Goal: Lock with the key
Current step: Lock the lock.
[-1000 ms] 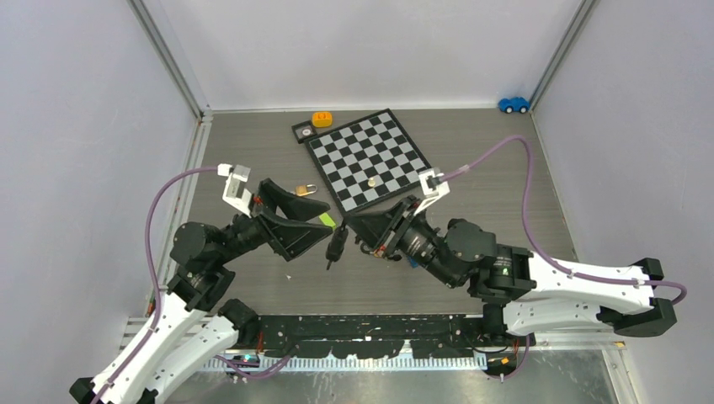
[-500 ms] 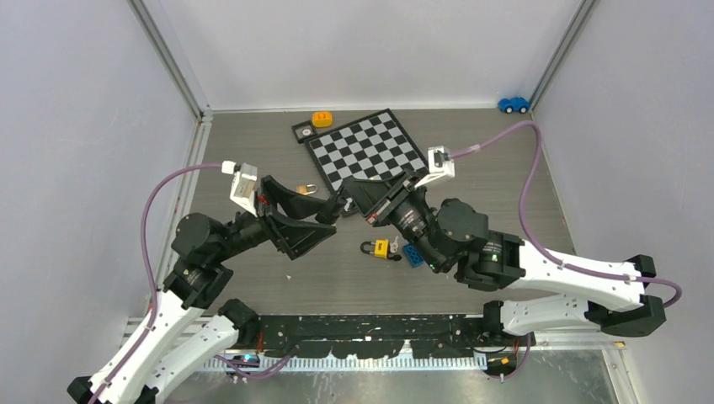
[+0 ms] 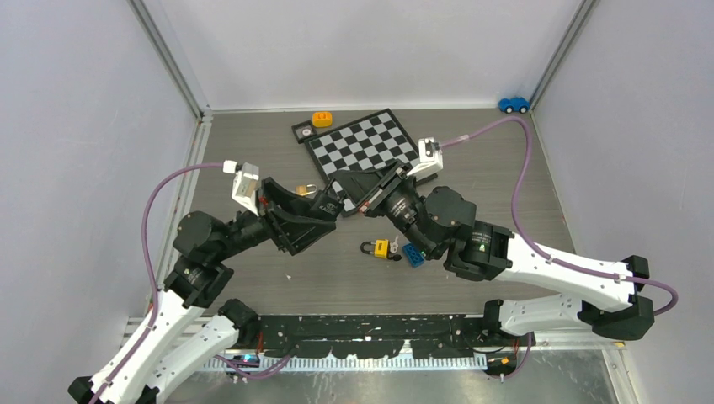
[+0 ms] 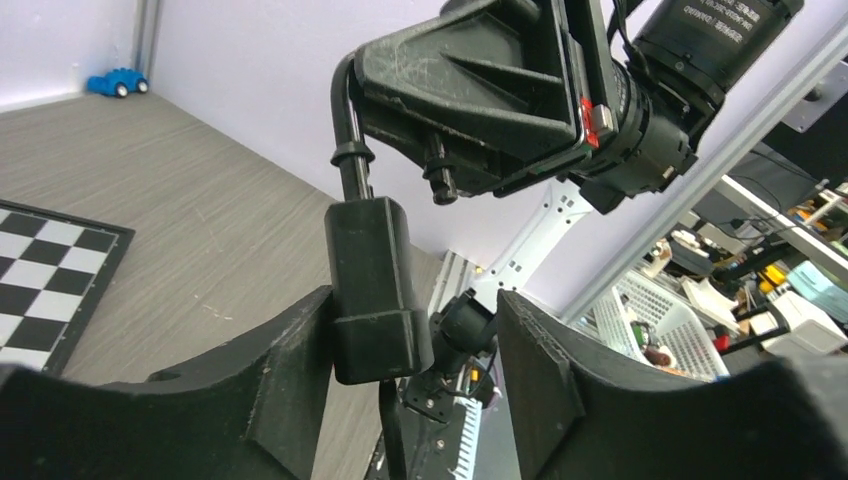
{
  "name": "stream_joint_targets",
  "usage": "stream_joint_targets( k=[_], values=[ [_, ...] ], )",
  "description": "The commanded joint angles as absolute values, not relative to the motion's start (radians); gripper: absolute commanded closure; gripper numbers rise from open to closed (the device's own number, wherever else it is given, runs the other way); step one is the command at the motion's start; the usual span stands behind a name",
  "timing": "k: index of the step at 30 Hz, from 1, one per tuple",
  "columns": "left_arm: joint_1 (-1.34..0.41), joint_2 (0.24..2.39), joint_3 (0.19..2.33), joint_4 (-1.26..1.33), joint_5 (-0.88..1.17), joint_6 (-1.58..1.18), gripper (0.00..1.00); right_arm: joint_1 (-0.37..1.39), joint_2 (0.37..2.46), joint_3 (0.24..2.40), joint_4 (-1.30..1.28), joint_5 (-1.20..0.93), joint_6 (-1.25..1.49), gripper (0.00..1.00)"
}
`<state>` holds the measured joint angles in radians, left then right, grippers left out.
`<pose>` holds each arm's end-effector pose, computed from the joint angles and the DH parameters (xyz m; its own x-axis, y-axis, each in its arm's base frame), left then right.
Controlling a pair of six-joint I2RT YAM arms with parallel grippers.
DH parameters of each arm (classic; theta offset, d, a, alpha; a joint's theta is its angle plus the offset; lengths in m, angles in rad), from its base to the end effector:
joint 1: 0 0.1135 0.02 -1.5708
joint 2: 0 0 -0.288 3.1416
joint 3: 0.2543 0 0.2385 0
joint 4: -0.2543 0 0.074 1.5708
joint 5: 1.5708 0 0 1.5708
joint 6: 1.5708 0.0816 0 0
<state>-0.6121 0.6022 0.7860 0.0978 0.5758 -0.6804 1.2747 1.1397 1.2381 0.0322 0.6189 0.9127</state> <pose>0.0853 -0.1142 0.4174 -0.3957 -0.3669 -0.8419 0.8505 0.1995 -0.4867 0.1219 0.2375 0.4758 -0.4603 0.6995 -0.5466 -0.4039 0.3833 0.8306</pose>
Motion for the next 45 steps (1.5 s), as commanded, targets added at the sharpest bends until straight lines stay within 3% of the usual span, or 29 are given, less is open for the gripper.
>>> stream_joint_targets(
  k=[1, 4, 7, 9, 12, 17, 21, 33, 39, 45],
  values=[
    [-0.612, 0.597, 0.794, 0.141, 0.620, -0.691, 0.51, 1.254, 1.129, 1.283, 0.218, 0.608, 1.004, 1.00],
    [-0.612, 0.603, 0.799, 0.141, 0.617, -0.697, 0.80, 1.248, 1.110, 1.249, 0.227, 0.606, 1.014, 0.99],
    [-0.612, 0.610, 0.802, 0.143, 0.612, -0.708, 0.95, 1.247, 1.077, 1.207, 0.227, 0.586, 0.988, 1.00],
    [-0.611, 0.613, 0.809, 0.138, 0.612, -0.713, 0.99, 1.247, 1.044, 1.180, 0.181, 0.562, 0.935, 0.99],
    [-0.612, 0.619, 0.823, 0.110, 0.617, -0.710, 1.00, 1.247, 0.994, 1.152, 0.055, 0.538, 0.872, 0.89],
    [-0.612, 0.652, 0.845, 0.081, 0.678, -0.709, 1.00, 1.247, 0.960, 1.150, -0.130, 0.407, 0.756, 0.62],
    [-0.612, 0.674, 0.870, 0.064, 0.747, -0.713, 1.00, 1.247, 0.980, 1.210, -0.293, 0.337, 0.659, 0.51],
    [-0.612, 0.686, 0.915, 0.012, 0.862, -0.689, 1.00, 1.247, 1.026, 1.332, -0.590, 0.382, 0.534, 0.54],
    [-0.612, 0.692, 0.916, 0.021, 0.881, -0.694, 1.00, 1.246, 1.019, 1.391, -0.707, 0.447, 0.480, 0.48],
    [-0.612, 0.701, 0.916, 0.029, 0.895, -0.698, 1.00, 1.246, 0.999, 1.438, -0.714, 0.381, 0.434, 0.42]
  ],
)
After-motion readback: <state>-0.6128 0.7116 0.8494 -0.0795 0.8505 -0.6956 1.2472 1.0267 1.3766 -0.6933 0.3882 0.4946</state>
